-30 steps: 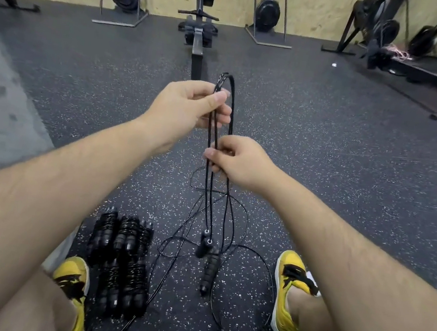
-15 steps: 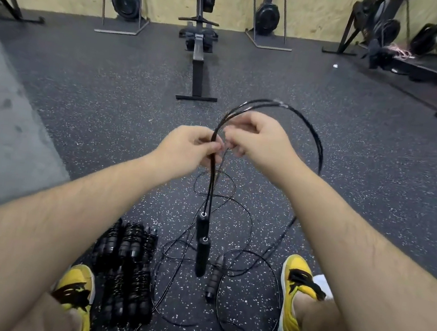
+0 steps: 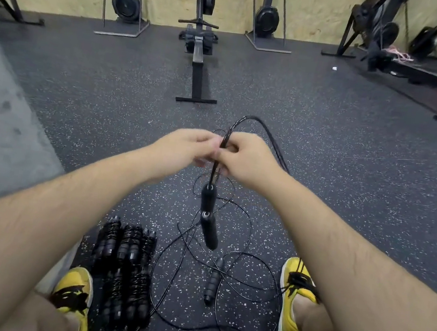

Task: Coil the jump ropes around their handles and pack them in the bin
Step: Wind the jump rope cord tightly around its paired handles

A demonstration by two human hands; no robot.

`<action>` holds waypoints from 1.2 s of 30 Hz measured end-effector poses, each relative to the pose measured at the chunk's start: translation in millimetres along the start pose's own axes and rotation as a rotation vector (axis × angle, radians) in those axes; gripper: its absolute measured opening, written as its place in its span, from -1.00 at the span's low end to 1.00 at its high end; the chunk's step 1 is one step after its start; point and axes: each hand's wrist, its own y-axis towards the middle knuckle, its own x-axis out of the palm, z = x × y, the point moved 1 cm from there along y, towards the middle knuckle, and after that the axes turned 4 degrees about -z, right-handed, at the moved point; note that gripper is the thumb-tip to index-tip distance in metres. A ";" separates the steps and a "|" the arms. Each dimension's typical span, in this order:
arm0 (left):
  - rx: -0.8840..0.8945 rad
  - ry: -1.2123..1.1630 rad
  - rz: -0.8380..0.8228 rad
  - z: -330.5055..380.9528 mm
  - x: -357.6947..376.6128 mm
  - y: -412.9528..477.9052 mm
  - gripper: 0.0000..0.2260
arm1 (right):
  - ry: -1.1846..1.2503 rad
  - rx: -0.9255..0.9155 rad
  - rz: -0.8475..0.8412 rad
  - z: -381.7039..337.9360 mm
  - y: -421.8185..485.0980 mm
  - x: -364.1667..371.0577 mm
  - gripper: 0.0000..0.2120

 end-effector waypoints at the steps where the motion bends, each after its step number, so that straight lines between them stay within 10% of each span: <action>1: -0.027 0.026 -0.070 -8.2 2.9 -3.3 -0.81 | 0.071 -0.006 0.052 -1.7 3.1 -2.4 -0.91; 10: 0.028 0.071 0.072 -12.7 15.1 -1.5 -0.89 | 0.309 -0.047 0.199 -3.2 7.3 -13.3 -0.87; 19: 0.038 -0.046 0.241 -2.2 -1.1 4.3 -0.87 | 0.278 0.098 -0.254 14.3 -10.8 -7.5 -0.75; 36: -0.059 -0.158 0.163 -7.7 1.5 -2.6 -0.81 | 0.084 0.074 -0.125 10.9 -7.7 6.4 -0.88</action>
